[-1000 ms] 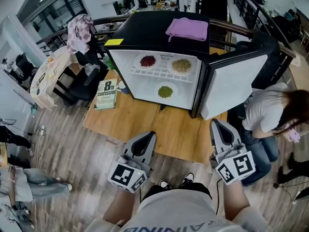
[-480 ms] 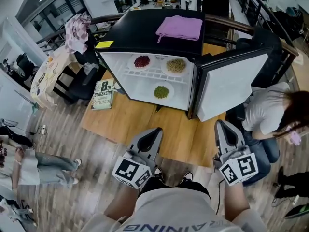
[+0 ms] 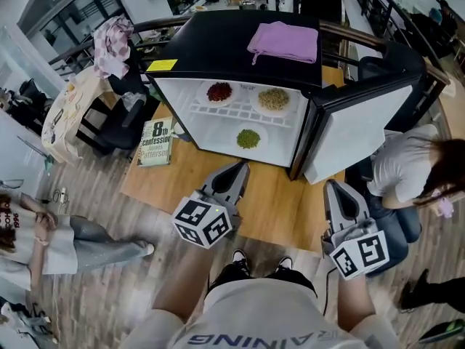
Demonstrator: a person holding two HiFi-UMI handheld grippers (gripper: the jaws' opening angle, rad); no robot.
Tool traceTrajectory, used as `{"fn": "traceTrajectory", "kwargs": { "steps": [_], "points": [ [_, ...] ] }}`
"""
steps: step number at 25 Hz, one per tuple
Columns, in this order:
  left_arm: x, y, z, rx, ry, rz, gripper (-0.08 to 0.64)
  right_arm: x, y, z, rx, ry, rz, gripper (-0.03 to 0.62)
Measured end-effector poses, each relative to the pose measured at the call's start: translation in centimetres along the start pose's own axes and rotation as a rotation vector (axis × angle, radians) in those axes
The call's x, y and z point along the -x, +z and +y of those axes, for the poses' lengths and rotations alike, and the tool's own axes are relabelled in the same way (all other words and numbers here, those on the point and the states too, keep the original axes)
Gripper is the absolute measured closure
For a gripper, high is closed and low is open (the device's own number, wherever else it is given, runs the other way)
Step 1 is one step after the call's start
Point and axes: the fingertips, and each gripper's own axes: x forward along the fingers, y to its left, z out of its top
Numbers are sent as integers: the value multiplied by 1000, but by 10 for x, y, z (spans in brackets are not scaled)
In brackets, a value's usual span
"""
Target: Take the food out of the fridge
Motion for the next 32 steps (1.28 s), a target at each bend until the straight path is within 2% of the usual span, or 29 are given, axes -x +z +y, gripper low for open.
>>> {"fn": "traceTrajectory", "kwargs": {
  "steps": [3, 6, 13, 14, 17, 18, 22, 24, 28, 32],
  "points": [
    [-23, 2, 14, 36, 3, 17, 551, -5, -3, 0, 0, -4, 9, 574],
    [-46, -1, 26, 106, -5, 56, 549, -9, -1, 1, 2, -4, 8, 574],
    [-101, -11, 57, 366, -38, 161, 541, -31, 9, 13, 32, 32, -1, 574],
    [-108, -14, 58, 399, -59, 183, 521, -34, 9, 15, 34, 36, -2, 574],
    [-131, -20, 58, 532, -137, 245, 399, -42, 7, 18, 31, 42, 5, 574],
    [-137, -20, 59, 580, -143, 259, 394, -44, 5, 19, 29, 45, 11, 574],
    [-155, -23, 68, 807, -92, 314, 395, -46, 2, 22, 18, 60, 25, 574],
    [-161, -26, 70, 891, -70, 343, 396, -45, 2, 23, 16, 68, 24, 574],
    [-169, -33, 81, 989, -45, 372, 396, -50, -1, 26, 13, 79, 12, 574],
    [-176, -39, 88, 1017, -7, 388, 395, -48, -2, 23, 4, 79, 6, 574]
  ]
}}
